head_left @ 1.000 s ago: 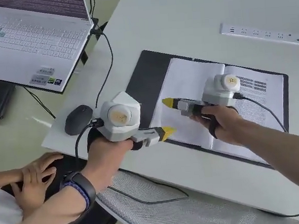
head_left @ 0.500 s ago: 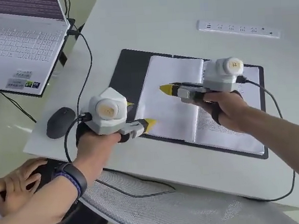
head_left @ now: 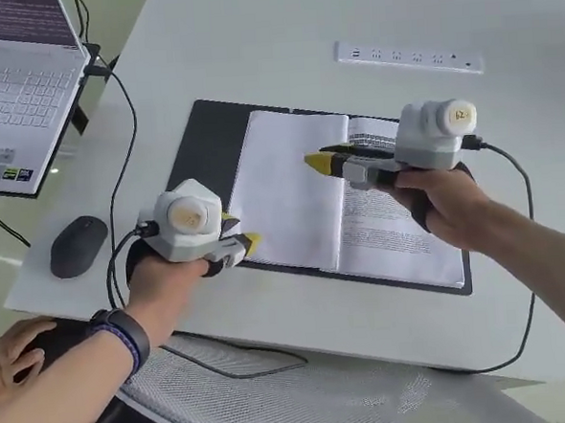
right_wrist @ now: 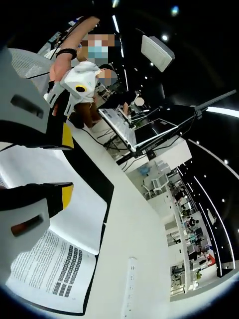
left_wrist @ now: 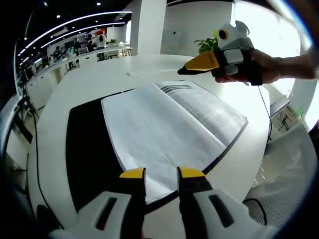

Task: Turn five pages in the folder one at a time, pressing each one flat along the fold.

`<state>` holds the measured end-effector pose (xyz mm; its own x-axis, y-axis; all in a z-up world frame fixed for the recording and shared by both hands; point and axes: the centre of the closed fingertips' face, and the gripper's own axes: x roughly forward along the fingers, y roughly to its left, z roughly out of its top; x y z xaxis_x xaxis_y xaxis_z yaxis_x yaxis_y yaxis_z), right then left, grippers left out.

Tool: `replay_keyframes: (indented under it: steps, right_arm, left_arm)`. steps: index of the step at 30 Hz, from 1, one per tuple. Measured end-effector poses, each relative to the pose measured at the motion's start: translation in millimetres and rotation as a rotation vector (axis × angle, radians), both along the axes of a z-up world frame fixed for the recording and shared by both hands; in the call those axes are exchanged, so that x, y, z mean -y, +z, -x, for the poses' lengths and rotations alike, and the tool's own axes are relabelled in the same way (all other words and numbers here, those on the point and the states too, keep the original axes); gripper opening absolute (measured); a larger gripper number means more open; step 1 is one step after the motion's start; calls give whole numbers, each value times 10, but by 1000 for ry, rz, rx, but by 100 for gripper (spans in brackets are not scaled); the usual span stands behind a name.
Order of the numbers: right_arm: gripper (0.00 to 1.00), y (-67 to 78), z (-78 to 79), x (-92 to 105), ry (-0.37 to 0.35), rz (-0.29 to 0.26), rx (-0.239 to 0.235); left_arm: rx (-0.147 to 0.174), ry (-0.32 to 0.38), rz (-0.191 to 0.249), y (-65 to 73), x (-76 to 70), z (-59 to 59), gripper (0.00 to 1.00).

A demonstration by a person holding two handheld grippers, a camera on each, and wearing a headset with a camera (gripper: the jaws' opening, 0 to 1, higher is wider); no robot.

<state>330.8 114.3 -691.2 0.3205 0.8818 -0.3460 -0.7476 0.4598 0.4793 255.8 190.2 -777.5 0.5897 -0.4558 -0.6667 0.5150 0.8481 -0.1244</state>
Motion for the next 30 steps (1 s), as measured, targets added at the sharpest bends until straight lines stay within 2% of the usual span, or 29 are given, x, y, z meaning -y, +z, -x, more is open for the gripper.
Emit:
replay_keyframes:
  steps: [8,12,14,17,19,26,30]
  right_arm:
    - [25,6,64,160,-8,7,9]
    - [25,-32,102,210,-11,11,4]
    - [25,-66,113,230,-12,16,-2]
    - [25,-120,140,255,-19,14,-13]
    - [25,-164,157,259,-20,16,-20]
    - [25,-302,209,237,-20,23,-43]
    - [24,-419,248,222,-20,20,-71]
  left_arm:
    - [-47,2,-47,-327,-68,51,12]
    - [-45,-14,-70,-412,-66,20,8]
    - [-27,-47,-105,-419,-61,8,8]
    - [-24,-41,-113,-412,-67,-14,6]
    - [-10,-38,-143,-414,-106,-37,2]
    - [-14,-26,-144,-400,-128,-44,0]
    - [-14,-24,-142,-404,-133,-40,0]
